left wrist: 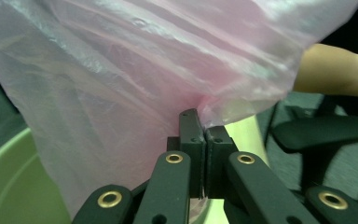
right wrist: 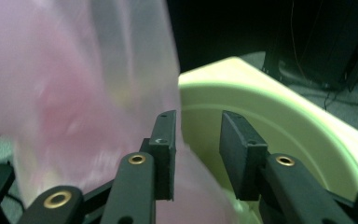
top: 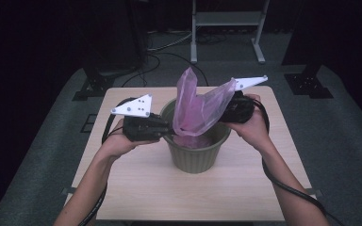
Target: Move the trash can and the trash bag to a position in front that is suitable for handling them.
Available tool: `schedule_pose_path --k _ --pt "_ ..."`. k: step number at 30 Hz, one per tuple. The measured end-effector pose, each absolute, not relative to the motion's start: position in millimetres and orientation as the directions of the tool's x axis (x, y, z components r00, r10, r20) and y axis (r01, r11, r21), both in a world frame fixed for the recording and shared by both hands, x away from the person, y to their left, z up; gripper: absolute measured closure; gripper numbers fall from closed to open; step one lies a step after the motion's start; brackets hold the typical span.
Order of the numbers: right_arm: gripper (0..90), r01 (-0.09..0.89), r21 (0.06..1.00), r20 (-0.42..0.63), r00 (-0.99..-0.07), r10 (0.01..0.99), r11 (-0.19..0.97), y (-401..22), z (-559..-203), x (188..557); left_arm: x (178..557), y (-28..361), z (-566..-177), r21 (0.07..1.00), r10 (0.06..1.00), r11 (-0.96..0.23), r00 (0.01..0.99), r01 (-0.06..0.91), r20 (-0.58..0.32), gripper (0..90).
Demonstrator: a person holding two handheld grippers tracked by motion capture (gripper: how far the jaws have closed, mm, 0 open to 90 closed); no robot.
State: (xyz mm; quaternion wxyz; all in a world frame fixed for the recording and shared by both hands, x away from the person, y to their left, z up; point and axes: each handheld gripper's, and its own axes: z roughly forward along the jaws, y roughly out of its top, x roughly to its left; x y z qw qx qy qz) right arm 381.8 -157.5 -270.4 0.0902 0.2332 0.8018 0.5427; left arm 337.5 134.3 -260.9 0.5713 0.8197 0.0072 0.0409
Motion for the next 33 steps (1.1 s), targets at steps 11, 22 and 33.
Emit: schedule_pose_path --k 11,22,33 --pt "67.2 0.185 0.928 0.102 -0.961 0.259 0.323 -144 -260 367 354 138 -262 0.939 0.153 -0.345 0.987 0.013 0.043 81.7" --pt "89.0 0.168 0.89 0.082 -0.974 0.213 0.423 -128 -258 357 359 133 -263 0.931 0.167 -0.364 0.985 0.029 0.035 82.6" --pt "90.0 0.221 0.857 0.058 -0.939 0.34 0.465 -152 -257 357 365 147 -265 0.924 0.256 -0.374 0.967 0.082 0.018 88.9"
